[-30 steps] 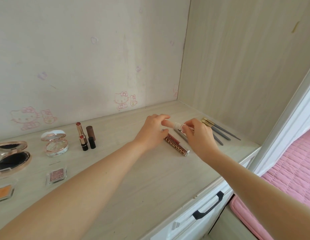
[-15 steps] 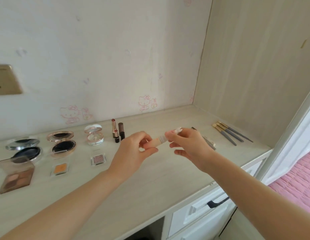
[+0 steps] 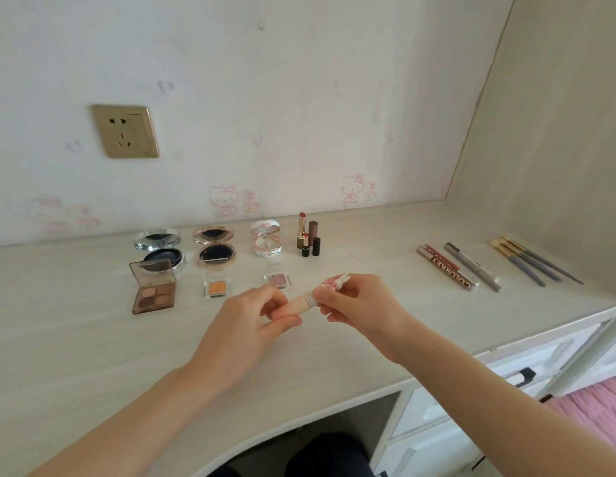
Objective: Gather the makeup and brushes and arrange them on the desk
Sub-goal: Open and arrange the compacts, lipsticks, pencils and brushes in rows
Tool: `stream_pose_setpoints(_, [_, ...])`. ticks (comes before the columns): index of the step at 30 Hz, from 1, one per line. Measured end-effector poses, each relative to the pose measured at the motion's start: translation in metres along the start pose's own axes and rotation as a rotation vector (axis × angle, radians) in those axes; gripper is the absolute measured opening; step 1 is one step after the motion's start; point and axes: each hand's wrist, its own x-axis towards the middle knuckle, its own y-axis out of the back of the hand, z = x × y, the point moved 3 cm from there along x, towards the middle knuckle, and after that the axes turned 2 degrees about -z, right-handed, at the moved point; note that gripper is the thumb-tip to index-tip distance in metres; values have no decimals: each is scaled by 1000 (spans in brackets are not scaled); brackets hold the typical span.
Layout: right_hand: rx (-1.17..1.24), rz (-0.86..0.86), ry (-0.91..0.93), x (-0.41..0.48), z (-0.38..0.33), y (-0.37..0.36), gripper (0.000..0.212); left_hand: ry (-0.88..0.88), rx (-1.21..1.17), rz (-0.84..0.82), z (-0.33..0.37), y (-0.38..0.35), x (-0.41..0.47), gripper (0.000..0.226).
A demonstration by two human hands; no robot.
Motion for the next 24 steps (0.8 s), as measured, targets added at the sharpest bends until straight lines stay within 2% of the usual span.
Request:
stream_pose_setpoints(7, [-38, -132, 24, 5, -1, -32, 11, 94, -119, -91, -25, 19, -22, 9])
stream_pose_setpoints(12, [-34, -86, -21, 10, -2, -43, 20, 80, -207, -1, -28, 20, -28, 19])
stream_pose_setpoints(16, [-56, -60, -49, 13, -1, -48, 31, 47, -140, 63, -28, 21, -30, 28])
stream_pose_setpoints(21, [-71, -157, -23, 13, -6, -49, 12, 33, -94, 57, -34, 21, -32, 11])
stream_pose_setpoints(24, [-60, -250, -15, 14, -10, -45, 17, 5, -17, 81, -37, 22, -31, 18])
